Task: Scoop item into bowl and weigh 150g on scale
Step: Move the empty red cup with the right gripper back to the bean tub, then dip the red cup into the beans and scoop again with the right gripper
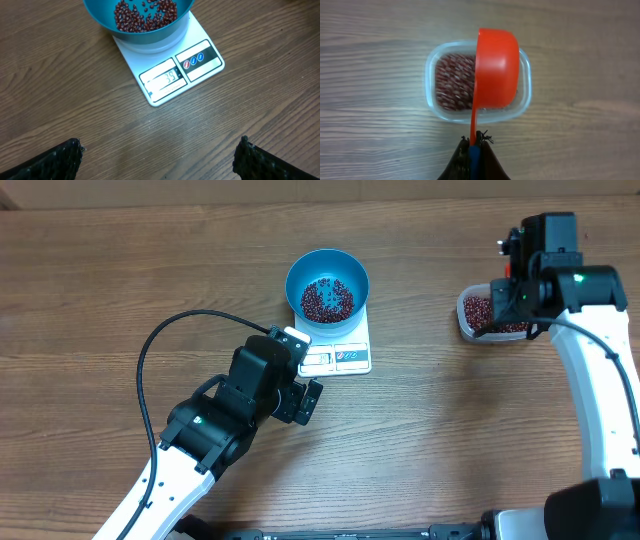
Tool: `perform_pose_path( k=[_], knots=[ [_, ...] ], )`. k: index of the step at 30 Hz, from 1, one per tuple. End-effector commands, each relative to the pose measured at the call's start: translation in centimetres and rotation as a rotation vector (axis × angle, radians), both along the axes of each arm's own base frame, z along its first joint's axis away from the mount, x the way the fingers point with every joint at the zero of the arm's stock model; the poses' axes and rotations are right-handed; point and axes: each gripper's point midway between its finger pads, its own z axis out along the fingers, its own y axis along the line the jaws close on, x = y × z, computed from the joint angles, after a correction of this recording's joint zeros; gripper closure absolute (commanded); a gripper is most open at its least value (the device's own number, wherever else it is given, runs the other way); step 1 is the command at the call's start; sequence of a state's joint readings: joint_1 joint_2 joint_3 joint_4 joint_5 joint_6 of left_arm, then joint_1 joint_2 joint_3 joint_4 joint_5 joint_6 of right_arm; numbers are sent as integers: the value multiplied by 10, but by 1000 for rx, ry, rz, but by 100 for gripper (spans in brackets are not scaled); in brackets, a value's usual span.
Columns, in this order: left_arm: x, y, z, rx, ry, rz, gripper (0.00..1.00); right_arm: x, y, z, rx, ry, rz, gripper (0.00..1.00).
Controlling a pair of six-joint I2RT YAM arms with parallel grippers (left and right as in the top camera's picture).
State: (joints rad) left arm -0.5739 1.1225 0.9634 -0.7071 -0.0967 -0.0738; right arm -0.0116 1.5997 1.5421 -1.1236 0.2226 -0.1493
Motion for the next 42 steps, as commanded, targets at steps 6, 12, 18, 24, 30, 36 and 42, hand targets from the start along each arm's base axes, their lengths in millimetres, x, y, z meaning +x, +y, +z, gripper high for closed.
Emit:
perform_pose_path(
  k=[6, 12, 18, 24, 30, 36, 42],
  knots=[
    [0, -1, 0, 2, -1, -17, 0, 1, -11, -38, 67, 101, -54, 96],
    [0, -1, 0, 2, -1, -17, 0, 4, -12, -73, 70, 192, -58, 96],
    [1, -1, 0, 2, -1, -17, 0, 6, -20, -97, 30, 255, -73, 96],
    [1, -1, 0, 2, -1, -17, 1, 5, -20, -102, 31, 271, -73, 96],
    [0, -1, 0, 2, -1, -17, 0, -4, -3, -119, 118, 307, -27, 96],
    [0, -1, 0, 2, -1, -17, 0, -8, 15, -135, 198, 323, 71, 96],
    [0, -1, 0, 2, -1, -17, 1, -5, 24, -134, 239, 309, 110, 96]
  ],
)
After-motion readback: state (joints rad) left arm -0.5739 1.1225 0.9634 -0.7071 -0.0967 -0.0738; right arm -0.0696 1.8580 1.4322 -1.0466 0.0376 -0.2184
